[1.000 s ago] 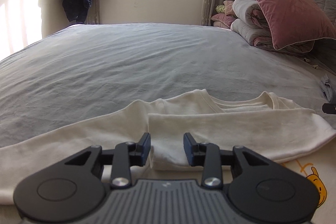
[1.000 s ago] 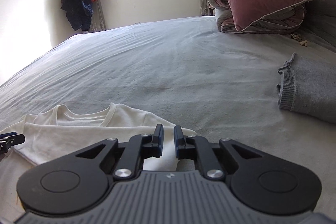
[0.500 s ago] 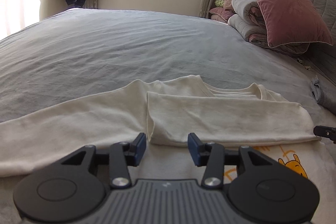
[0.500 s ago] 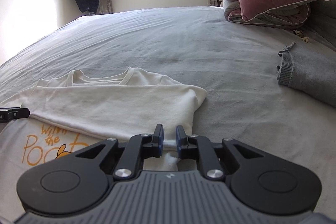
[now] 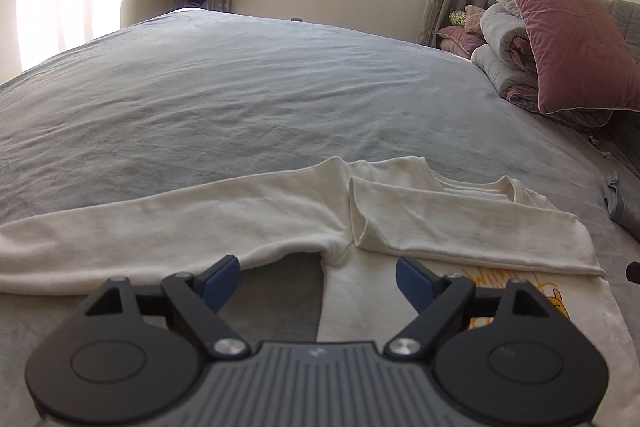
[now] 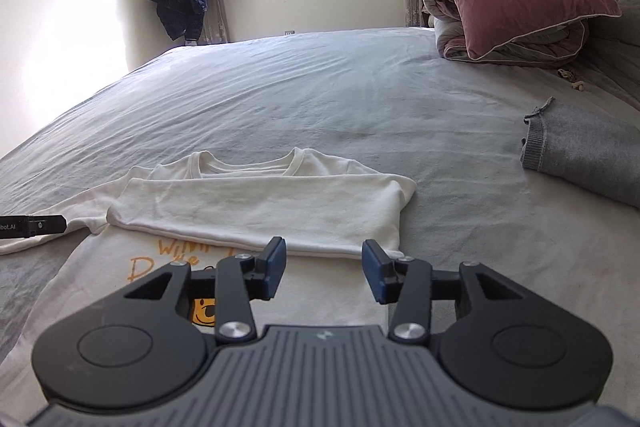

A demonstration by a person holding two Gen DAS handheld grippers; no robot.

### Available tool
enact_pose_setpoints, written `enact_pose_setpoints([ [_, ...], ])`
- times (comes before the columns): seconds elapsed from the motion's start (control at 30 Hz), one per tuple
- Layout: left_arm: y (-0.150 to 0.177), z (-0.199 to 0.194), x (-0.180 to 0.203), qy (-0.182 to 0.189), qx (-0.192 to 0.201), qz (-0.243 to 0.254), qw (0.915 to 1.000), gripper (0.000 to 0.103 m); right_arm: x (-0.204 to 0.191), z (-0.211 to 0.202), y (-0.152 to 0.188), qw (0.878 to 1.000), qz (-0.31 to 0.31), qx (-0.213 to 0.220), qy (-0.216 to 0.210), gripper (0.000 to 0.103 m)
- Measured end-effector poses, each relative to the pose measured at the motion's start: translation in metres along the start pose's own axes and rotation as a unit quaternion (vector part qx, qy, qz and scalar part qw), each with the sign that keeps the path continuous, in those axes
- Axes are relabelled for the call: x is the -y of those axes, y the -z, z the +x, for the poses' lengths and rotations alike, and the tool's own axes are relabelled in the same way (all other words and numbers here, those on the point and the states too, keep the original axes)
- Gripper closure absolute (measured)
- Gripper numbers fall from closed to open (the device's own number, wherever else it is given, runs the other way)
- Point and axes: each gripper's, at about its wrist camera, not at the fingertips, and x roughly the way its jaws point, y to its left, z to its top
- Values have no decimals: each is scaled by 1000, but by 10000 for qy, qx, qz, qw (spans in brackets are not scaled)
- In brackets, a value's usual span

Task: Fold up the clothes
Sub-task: 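Move the left gripper to the other sleeve cuff and grasp it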

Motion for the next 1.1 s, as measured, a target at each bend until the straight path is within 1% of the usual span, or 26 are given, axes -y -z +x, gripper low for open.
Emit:
enact_pose_setpoints([
  [0.07, 1, -4, -12, -169, -51, -240, 9996, 11, -7, -5, 0, 10000, -51, -26, -55, 49],
  [0.13, 2, -8, -25, -291, -49, -494, 9983, 6, -13, -10, 1, 9999, -79, -40, -125, 40],
  [0.23, 4, -14, -46, -493, 0, -888, 9948, 3, -18, -15, 6, 9996, -72, -4, -255, 32],
  [0.3, 7, -17, -59, -635, 54, -1114, 9917, 3, -18, -15, 12, 9992, 12, 19, -387, 30],
  [0.4, 9, -24, -79, -813, 182, -1464, 9857, 3, -21, -6, 15, 9987, 37, -169, -472, 30],
  [0.43, 10, -26, -86, -850, 245, -1601, 9831, 3, -22, -6, 13, 9987, -16, -170, -477, 30],
  [0.5, 11, -30, -98, -885, 383, -1905, 9769, 3, -23, -5, 10, 9986, -76, -120, -513, 29],
  [0.53, 12, -31, -104, -896, 439, -2055, 9736, 3, -23, -5, 9, 9985, -44, -103, -533, 26],
  [0.6, 15, -31, -115, -924, 494, -2367, 9659, 3, -20, -4, 8, 9984, 73, -100, -552, 26],
  [0.67, 19, -26, -124, -960, 432, -2710, 9568, 3, -18, -2, 8, 9982, 217, -140, -534, 26],
  [0.77, 28, -17, -137, -974, 370, -3347, 9366, 6, -16, 3, 10, 9973, 429, -220, -551, 26],
  [0.83, 37, -14, -144, -936, 529, -3796, 9189, 9, -18, 5, 11, 9973, 421, -250, -555, 26],
  [0.9, 41, -11, -148, -975, 794, -4111, 9029, 11, -21, 6, 13, 9973, 391, -278, -548, 26],
  [0.97, 45, -8, -153, -1028, 1071, -4393, 8860, 17, -22, 7, 14, 9973, 372, -307, -548, 26],
  [1.07, 43, -3, -158, -1192, 1322, -4701, 8645, 23, -23, 7, 15, 9974, 354, -324, -540, 26],
  [1.1, 41, -1, -160, -1258, 1397, -4778, 8581, 28, -23, 7, 15, 9974, 352, -328, -537, 26],
])
